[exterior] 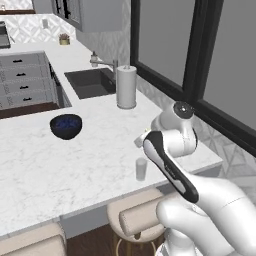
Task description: Take a straw from the drawer in front and place it inside the glass cup on the dining counter.
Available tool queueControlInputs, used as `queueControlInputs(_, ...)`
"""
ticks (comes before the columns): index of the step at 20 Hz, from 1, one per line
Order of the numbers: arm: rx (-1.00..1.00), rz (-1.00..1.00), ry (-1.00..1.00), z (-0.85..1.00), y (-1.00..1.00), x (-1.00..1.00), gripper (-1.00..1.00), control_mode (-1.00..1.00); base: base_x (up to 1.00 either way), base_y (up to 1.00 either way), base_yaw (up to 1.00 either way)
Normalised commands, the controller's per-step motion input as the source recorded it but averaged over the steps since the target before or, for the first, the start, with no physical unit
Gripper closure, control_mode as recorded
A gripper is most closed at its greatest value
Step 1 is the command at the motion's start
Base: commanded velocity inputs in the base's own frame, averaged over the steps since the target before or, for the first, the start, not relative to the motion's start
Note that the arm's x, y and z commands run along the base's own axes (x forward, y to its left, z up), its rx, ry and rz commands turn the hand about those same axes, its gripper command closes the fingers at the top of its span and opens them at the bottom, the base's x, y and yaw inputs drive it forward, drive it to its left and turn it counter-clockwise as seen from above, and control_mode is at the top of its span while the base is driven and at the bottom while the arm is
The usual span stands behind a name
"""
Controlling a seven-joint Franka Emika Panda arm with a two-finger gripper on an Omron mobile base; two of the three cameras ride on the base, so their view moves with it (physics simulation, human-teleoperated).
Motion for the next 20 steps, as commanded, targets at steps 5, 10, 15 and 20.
queueControlInputs(5, 0.00, 0.15, -0.17, 0.31, 0.39, 0.00, 1.00, -1.00, 0.00, 0.00, 0.00)
queueControlInputs(10, -0.04, -0.06, -0.29, 0.22, 0.73, 0.11, 1.00, -1.00, 0.00, 0.00, 0.00)
queueControlInputs(15, -0.14, -0.30, -0.31, 0.02, 0.69, 0.26, 1.00, -1.00, 0.00, 0.00, 0.00)
queueControlInputs(20, -0.19, -0.42, -0.36, 0.00, 0.36, 0.22, 1.00, -1.00, 0.00, 0.00, 0.00)
